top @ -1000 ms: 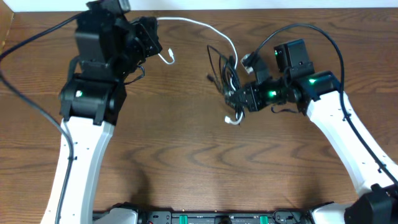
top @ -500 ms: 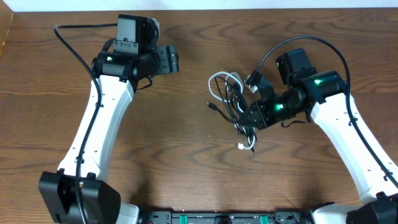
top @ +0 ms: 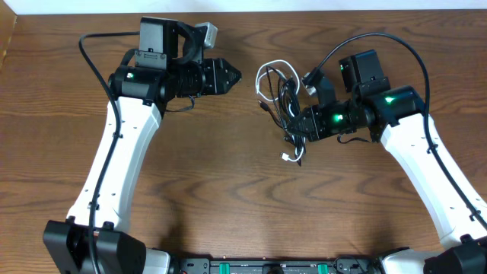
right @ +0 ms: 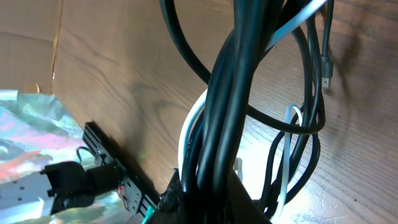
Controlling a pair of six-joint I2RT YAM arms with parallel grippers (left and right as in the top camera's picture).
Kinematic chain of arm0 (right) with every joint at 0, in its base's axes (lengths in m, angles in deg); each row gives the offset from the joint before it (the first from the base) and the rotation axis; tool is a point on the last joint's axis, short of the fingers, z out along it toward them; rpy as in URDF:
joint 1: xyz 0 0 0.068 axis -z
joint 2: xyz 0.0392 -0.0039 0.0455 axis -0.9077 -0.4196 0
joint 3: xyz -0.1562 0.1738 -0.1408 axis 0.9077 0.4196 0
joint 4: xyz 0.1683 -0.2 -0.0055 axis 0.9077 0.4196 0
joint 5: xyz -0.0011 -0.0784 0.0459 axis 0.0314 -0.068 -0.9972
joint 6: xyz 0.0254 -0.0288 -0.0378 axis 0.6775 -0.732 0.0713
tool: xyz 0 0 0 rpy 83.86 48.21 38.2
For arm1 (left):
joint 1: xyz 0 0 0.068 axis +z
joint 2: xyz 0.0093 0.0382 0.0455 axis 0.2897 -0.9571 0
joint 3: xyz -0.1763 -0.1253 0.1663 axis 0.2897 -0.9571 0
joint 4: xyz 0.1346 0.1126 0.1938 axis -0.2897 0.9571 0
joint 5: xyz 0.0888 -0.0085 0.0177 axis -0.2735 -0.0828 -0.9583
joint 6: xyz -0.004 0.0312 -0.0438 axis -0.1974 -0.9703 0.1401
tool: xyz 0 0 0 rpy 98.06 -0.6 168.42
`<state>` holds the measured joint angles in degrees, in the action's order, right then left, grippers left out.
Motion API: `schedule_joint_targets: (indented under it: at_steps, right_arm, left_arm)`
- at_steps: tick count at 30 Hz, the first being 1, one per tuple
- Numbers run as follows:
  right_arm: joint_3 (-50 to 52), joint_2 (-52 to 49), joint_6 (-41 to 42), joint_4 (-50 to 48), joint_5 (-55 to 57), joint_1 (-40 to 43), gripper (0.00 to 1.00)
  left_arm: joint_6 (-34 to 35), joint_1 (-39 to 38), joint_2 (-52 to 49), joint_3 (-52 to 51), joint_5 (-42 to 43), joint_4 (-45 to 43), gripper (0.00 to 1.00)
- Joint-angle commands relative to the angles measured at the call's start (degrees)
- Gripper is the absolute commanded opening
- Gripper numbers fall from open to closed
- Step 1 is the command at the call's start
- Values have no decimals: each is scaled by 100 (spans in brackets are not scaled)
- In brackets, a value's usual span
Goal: Untangle cables
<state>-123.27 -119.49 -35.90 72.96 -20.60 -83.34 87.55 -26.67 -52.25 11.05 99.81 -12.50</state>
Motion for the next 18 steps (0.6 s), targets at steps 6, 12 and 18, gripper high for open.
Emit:
schedule_joint_targets:
  at_steps: [6, 12, 18]
  right_arm:
    - [-155, -9, 199, -55, -37, 33, 1]
    - [-155, -9, 267, -57, -35, 33, 1]
    - [-155, -9, 323, -72, -39, 33, 1]
  left_arm:
    - [1272, -555, 94, -61, -4, -7, 41]
    - [1864, -1049, 63, -234, -514, -44, 25]
    - [2468, -1419, 61, -372, -835, -234, 20]
